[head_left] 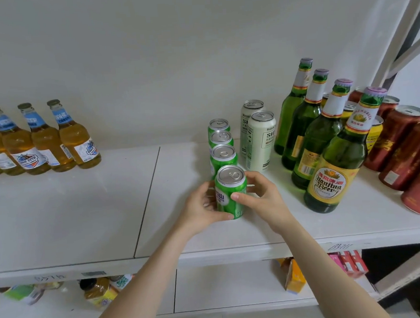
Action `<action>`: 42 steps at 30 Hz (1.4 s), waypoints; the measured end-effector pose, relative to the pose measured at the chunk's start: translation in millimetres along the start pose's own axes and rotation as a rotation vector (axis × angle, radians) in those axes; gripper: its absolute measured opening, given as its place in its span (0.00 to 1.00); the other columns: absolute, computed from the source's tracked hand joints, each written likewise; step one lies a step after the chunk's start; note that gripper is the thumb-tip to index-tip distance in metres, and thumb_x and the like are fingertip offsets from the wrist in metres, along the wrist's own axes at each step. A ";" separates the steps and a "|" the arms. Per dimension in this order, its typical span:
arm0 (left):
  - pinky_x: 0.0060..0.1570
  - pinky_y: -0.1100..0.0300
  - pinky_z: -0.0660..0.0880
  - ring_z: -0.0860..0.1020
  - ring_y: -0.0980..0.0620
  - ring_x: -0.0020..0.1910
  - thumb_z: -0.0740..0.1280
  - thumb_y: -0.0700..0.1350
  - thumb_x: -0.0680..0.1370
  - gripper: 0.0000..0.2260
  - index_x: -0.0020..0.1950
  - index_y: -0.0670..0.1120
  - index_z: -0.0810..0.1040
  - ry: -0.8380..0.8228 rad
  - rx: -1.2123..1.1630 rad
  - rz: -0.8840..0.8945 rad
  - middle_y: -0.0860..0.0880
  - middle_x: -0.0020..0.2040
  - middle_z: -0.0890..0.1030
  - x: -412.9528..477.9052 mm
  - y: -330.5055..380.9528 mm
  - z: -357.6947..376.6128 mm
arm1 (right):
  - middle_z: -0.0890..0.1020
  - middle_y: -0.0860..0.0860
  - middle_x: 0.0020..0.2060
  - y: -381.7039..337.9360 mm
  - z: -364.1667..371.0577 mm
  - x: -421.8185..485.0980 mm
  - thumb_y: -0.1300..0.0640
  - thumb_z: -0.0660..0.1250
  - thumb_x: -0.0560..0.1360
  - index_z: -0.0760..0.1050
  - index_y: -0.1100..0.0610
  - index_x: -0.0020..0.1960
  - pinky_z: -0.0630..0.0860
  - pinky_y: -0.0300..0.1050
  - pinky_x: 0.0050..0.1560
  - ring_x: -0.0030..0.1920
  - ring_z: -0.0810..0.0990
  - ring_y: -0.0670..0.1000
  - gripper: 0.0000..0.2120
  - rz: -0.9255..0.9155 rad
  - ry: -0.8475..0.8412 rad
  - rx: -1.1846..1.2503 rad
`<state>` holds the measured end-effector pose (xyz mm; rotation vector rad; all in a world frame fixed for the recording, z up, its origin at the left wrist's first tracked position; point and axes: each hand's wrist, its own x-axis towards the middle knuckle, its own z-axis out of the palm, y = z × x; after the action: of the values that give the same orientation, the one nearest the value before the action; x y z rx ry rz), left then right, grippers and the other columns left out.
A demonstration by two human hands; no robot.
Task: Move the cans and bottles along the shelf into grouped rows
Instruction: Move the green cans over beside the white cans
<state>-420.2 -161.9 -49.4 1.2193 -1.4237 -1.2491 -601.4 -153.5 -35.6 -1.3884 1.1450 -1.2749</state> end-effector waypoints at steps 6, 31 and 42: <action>0.49 0.65 0.78 0.81 0.52 0.51 0.79 0.26 0.62 0.32 0.62 0.41 0.75 0.013 0.005 0.001 0.41 0.56 0.82 10.1 1.3 -3.0 | 0.83 0.53 0.54 4.5 3.1 11.4 0.43 0.79 0.58 0.78 0.49 0.57 0.78 0.50 0.58 0.56 0.80 0.53 0.30 -0.008 0.012 0.001; 0.65 0.57 0.68 0.74 0.41 0.65 0.73 0.54 0.70 0.30 0.68 0.42 0.76 0.067 0.772 0.240 0.40 0.64 0.77 -11.3 -2.4 -18.4 | 0.81 0.47 0.58 -11.9 -13.3 -10.0 0.43 0.77 0.68 0.73 0.53 0.65 0.77 0.50 0.56 0.54 0.80 0.48 0.30 0.004 0.081 -0.495; 0.71 0.37 0.64 0.65 0.38 0.75 0.73 0.50 0.72 0.32 0.74 0.42 0.70 0.258 1.369 0.405 0.36 0.75 0.67 -83.7 18.2 -29.5 | 0.71 0.59 0.73 -26.0 -15.5 -74.4 0.42 0.69 0.73 0.67 0.58 0.73 0.69 0.61 0.64 0.68 0.73 0.62 0.34 -0.361 0.262 -1.392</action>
<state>-380.9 -83.2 -27.7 1.6664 -2.2089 0.3396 -618.3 -76.4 -21.1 -2.5285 2.2278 -0.8116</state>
